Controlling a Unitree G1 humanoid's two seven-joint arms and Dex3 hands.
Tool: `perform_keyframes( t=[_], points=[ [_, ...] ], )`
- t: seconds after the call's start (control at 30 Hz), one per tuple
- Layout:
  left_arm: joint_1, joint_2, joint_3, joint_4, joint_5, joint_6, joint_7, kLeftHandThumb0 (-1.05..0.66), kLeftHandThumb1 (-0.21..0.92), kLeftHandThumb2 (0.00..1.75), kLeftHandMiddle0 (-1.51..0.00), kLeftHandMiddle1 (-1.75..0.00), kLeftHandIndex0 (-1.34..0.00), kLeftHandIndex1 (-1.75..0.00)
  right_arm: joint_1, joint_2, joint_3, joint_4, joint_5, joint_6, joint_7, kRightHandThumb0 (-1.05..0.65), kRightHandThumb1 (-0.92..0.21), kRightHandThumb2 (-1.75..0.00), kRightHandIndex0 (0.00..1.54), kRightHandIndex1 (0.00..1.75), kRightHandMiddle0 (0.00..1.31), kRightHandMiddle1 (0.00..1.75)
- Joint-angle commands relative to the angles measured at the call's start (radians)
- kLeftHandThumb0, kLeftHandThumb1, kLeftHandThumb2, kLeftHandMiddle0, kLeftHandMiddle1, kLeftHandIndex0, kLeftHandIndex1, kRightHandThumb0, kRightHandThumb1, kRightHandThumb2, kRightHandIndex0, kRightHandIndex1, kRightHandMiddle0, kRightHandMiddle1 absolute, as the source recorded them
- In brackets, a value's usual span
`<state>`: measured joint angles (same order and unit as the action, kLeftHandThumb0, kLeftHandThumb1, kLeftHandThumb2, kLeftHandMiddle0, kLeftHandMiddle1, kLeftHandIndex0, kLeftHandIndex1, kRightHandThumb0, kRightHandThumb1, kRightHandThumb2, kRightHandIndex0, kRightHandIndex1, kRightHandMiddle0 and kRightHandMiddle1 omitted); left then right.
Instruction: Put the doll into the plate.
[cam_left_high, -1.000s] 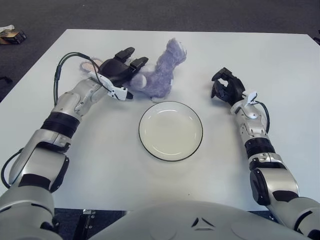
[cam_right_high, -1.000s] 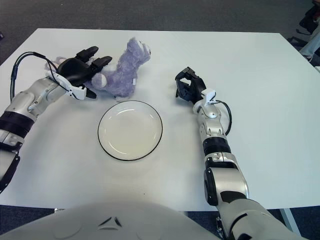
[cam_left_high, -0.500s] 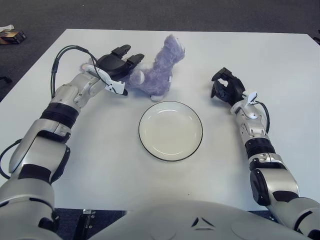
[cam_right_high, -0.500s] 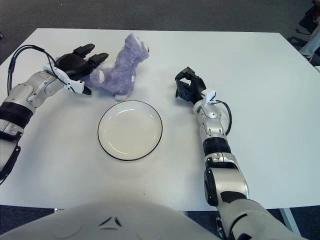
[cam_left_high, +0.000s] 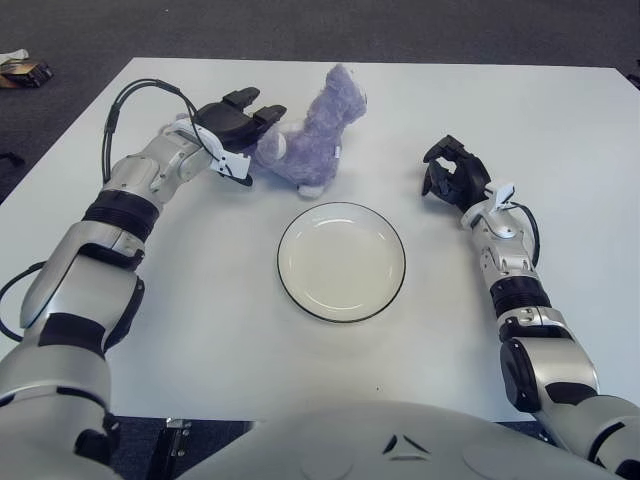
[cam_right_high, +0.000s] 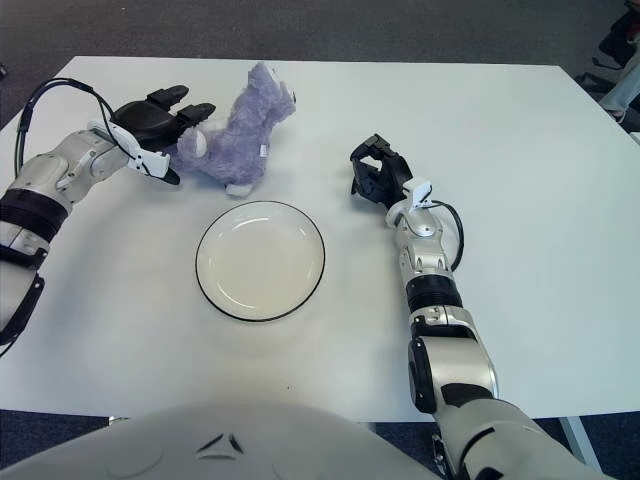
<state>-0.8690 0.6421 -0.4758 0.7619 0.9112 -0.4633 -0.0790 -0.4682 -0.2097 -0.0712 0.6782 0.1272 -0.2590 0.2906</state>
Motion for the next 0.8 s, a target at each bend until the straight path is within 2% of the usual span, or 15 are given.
perform_keyframes(
  t=[0.0,0.17,0.5,0.7,0.77],
  points=[
    [-0.032,-0.018,-0.021,0.046,-0.001,0.015,-0.018,-0.73,0.42,0.63,0.00,0.00,0.00,-0.16,0.065,0.005,0.021,0.037,-0.027,0.067,0.010,-0.38,-0.72,-0.80,0.83,1.75,0.32,1.75],
    [-0.053,-0.037,-0.032,0.093,-0.005,0.013,-0.011,-0.67,0.37,0.73,0.00,0.00,0.00,-0.20,0.068,0.005,0.024,0.028,-0.032,0.073,0.003,-0.38,-0.72,-0.80,0.83,1.75,0.32,1.75],
    [-0.088,-0.079,-0.042,0.185,-0.032,-0.002,0.008,-0.67,0.37,0.79,0.00,0.00,0.00,-0.27,0.075,0.000,0.032,0.011,-0.036,0.086,0.002,-0.38,-0.72,-0.80,0.83,1.75,0.31,1.75],
    [-0.118,-0.118,-0.045,0.273,-0.070,-0.049,0.019,-0.96,0.55,0.57,0.00,0.00,0.00,-0.25,0.074,-0.002,0.032,0.013,-0.026,0.085,0.017,-0.38,-0.73,-0.79,0.83,1.74,0.31,1.75],
    [-0.127,-0.131,-0.042,0.300,-0.091,-0.071,0.004,-1.00,0.57,0.54,-0.01,0.00,0.00,-0.26,0.074,-0.002,0.031,0.015,-0.022,0.083,0.022,-0.38,-0.73,-0.79,0.83,1.74,0.31,1.75]
  ],
)
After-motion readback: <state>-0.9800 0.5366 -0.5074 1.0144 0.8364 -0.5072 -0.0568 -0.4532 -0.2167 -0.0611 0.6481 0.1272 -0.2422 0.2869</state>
